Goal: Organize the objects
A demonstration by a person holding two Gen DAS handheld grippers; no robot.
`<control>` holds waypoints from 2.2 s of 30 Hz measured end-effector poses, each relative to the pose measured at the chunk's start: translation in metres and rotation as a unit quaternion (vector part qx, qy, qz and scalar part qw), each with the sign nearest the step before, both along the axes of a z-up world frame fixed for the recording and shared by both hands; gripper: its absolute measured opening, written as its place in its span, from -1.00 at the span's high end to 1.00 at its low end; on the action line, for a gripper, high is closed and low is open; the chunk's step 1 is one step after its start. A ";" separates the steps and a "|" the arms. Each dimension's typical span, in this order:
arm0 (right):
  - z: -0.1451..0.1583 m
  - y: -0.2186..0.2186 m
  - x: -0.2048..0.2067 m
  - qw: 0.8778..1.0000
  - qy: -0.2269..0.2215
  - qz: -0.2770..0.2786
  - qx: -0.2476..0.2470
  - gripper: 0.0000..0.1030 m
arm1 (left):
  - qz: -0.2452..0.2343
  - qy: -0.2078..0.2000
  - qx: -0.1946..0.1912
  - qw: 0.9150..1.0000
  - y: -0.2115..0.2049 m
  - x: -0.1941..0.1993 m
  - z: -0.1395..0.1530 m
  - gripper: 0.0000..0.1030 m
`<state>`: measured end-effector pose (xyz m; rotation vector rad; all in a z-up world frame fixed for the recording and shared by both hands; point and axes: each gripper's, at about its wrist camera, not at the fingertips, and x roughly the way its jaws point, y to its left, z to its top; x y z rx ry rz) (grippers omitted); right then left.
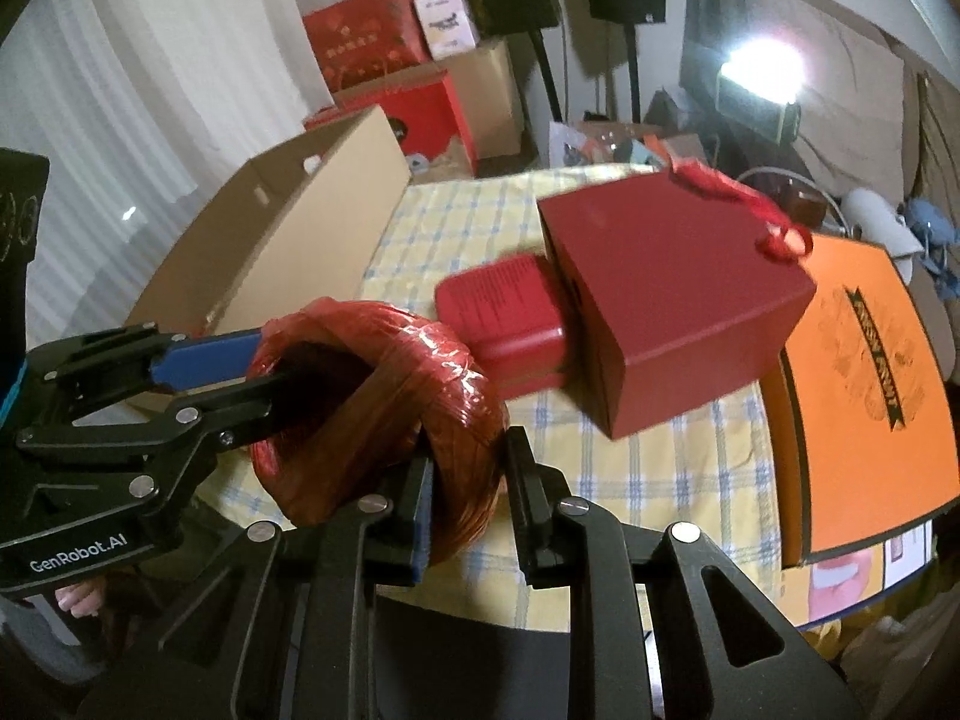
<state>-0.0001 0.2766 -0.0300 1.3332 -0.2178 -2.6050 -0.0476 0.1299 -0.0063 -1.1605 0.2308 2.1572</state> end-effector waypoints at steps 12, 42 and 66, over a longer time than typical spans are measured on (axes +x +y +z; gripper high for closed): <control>0.035 -0.020 -0.017 0.999 0.037 0.015 0.018 0.59 | 0.036 0.026 0.033 0.998 -0.026 -0.011 0.031 0.39; 0.072 -0.122 -0.104 0.991 0.077 0.095 0.048 0.59 | 0.169 0.064 0.057 0.982 -0.118 -0.080 0.055 0.38; 0.064 -0.187 -0.185 0.988 0.066 0.126 0.060 0.59 | 0.213 0.029 0.054 0.975 -0.176 -0.162 0.038 0.39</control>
